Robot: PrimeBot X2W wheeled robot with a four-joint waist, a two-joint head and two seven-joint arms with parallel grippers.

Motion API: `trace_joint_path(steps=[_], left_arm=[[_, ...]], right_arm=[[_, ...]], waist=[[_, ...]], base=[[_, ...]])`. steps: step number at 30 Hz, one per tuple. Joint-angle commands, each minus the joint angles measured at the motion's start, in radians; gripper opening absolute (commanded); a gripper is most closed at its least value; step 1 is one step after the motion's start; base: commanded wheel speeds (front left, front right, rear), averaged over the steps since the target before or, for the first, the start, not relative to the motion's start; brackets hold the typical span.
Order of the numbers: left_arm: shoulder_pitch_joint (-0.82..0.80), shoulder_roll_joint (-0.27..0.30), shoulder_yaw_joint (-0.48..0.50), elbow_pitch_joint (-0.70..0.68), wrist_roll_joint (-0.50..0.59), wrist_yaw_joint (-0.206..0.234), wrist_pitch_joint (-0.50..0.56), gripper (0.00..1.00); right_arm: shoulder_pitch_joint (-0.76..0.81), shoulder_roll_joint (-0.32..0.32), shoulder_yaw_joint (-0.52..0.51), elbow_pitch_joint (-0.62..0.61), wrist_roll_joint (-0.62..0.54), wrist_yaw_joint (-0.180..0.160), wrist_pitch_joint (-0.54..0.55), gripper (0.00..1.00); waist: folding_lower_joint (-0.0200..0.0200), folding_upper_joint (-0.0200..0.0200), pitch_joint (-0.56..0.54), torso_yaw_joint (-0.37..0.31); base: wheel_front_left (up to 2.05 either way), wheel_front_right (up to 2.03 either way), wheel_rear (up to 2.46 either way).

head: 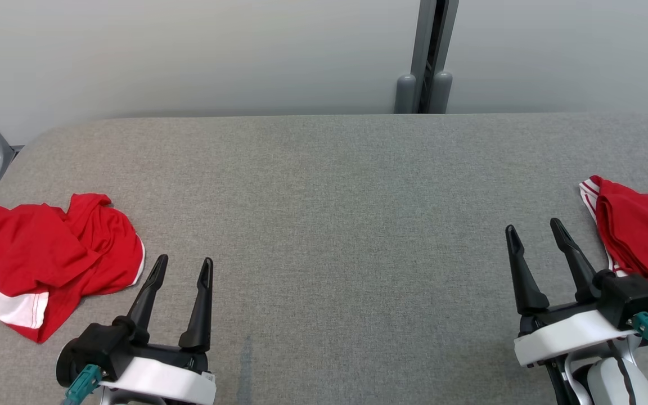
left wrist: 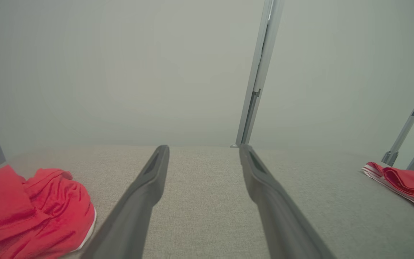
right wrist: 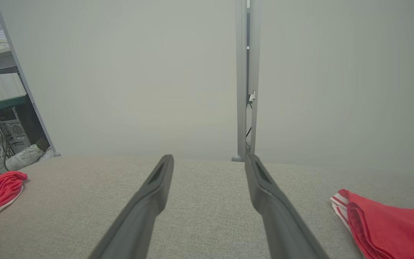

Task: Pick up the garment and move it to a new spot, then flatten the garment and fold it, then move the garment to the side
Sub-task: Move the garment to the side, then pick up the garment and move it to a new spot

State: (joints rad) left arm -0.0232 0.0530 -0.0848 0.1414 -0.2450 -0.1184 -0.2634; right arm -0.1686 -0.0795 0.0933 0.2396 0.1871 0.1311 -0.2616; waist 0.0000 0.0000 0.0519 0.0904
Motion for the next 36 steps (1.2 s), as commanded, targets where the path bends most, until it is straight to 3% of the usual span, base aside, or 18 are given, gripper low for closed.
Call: trace_joint_path(steps=[1,36], left_arm=[[0.010,0.002,0.006,0.002,0.007,-0.004,-0.001,1.00],[-0.010,-0.001,-0.006,-0.003,-0.007,-0.012,-0.001,1.00]], right_arm=[[0.014,-0.001,-0.003,0.000,-0.002,-0.001,-0.005,1.00],[0.011,0.020,-0.029,0.015,-0.047,-0.001,-0.005,1.00]], waist=[[0.0000,0.0000,-0.002,0.001],[0.0000,0.0000,0.027,-0.014]], base=[[0.00,0.00,0.00],[0.00,0.00,0.00]])
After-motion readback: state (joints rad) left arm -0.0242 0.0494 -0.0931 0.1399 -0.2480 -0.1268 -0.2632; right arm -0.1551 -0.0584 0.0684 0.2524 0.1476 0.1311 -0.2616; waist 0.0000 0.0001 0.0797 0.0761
